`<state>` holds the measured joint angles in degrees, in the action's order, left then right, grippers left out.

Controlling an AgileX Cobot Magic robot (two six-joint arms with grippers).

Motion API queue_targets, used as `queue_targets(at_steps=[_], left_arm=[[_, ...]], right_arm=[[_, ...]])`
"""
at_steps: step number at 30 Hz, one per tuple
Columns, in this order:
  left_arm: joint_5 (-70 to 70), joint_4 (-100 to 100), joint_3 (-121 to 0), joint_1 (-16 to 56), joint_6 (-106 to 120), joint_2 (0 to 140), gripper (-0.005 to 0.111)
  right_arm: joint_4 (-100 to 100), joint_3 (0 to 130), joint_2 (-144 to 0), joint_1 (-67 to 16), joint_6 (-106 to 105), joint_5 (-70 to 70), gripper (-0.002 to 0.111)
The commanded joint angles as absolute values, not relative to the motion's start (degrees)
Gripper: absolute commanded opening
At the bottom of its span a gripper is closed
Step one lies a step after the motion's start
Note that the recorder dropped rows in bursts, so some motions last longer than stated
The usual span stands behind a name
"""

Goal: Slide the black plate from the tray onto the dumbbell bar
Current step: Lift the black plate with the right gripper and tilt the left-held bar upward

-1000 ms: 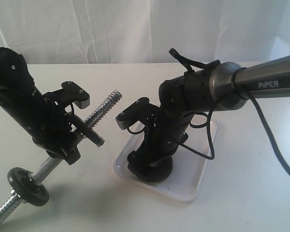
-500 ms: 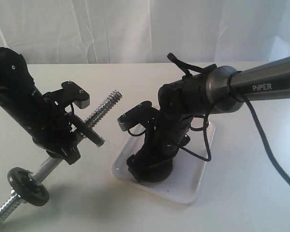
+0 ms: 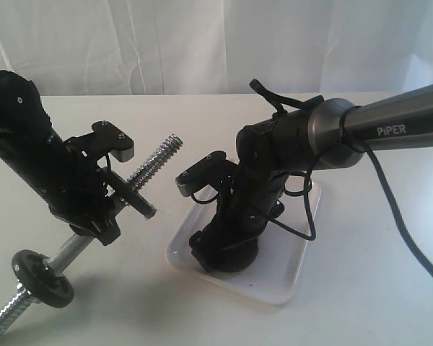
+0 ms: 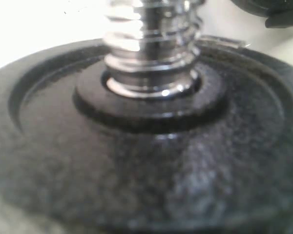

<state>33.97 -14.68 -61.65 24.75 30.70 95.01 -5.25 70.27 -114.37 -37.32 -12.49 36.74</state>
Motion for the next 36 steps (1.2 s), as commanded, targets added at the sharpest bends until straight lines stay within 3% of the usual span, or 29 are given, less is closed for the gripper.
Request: queue_targets(at_steps=[1,5,17,21,25,36], left_arm=[[33.2,-18.8,-62.8,24.8,30.6,91.9,0.000],[33.2,-18.8,-62.8,24.8,30.6,91.9,0.000],[33.2,-18.8,-62.8,24.8,30.6,91.9,0.000],[33.2,-18.8,-62.8,24.8,30.6,91.9,0.000],[33.2,-18.8,-62.8,24.8,30.6,91.9,0.000],[33.4,-18.8,-62.8,24.8,30.8,91.9,0.000]], right_arm=[[-5.8,69.5,-115.5,-37.7,-12.2,40.0,0.105],[-5.7,69.5,-115.5,-37.7,-11.6,40.0,0.100],[-4.6,69.5,-115.5,-37.7,-10.9,44.5,0.060],[1.3,69.6,-115.4,-37.7,-7.6,44.9,0.035],[10.2,71.6,-113.9,-37.7,-4.3,46.4,0.000],[11.2,72.0,-104.5,-37.6,-1.6,46.8,0.000]])
